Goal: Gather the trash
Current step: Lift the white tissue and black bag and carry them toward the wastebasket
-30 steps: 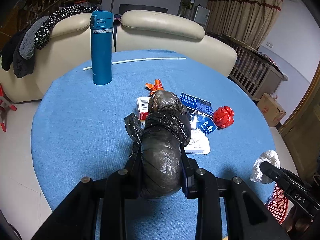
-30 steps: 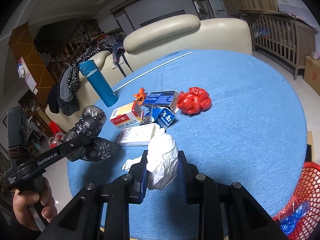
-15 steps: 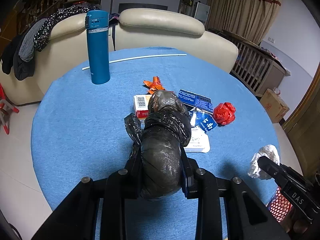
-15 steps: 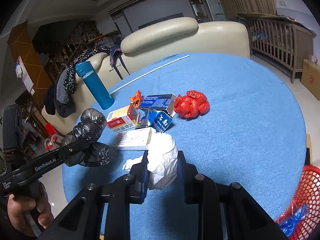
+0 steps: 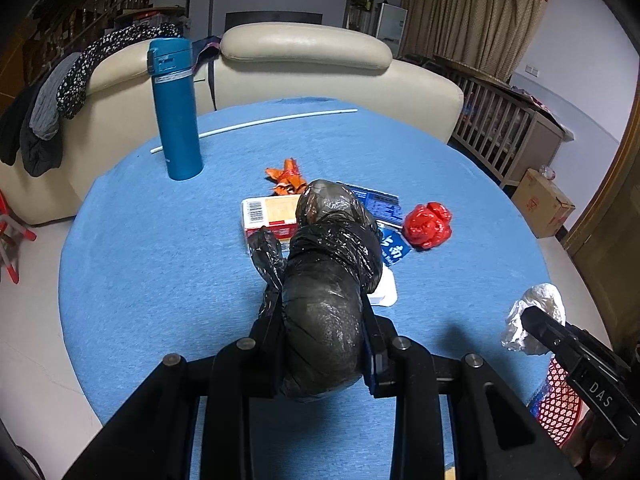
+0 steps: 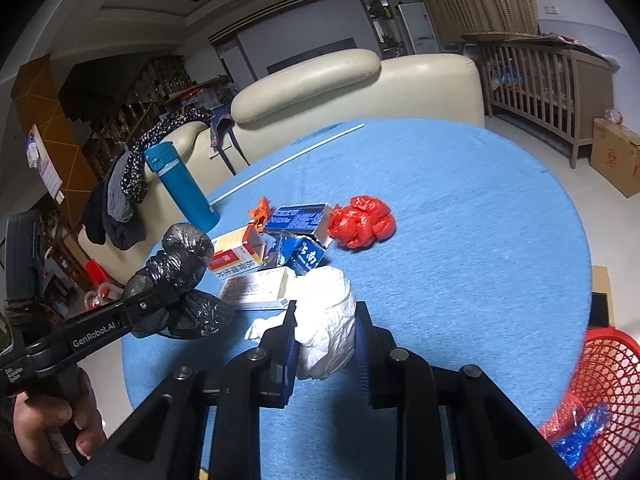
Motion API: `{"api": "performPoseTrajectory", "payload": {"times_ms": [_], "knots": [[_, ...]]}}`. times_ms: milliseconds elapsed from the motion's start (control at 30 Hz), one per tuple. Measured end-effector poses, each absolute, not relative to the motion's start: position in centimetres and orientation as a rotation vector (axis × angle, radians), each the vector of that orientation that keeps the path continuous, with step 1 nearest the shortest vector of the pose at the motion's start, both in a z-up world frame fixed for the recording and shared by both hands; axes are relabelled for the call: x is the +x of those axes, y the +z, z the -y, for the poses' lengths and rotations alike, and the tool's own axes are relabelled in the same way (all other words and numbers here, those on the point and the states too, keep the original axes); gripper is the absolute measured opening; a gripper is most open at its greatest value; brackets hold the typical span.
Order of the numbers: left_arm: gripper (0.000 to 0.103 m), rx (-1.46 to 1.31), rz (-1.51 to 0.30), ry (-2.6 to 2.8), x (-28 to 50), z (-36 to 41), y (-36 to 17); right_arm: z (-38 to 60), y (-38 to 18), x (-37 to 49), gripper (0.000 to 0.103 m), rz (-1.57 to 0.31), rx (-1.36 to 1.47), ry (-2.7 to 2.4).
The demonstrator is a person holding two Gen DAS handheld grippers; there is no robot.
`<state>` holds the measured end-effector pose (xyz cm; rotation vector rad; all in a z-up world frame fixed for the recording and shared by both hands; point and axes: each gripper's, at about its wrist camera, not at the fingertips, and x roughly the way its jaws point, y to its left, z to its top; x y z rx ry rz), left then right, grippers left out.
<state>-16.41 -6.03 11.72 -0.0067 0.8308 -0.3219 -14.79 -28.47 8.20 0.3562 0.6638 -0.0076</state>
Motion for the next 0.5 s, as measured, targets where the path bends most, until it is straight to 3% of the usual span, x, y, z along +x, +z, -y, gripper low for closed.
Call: {"api": "performPoseTrajectory", "payload": {"times_ms": [500], "knots": [[0.031,0.038,-0.791,-0.400,-18.0,9.6,13.1,31.8,9.7,-18.7,0.027,-0.611,0.380,-0.105]]}}
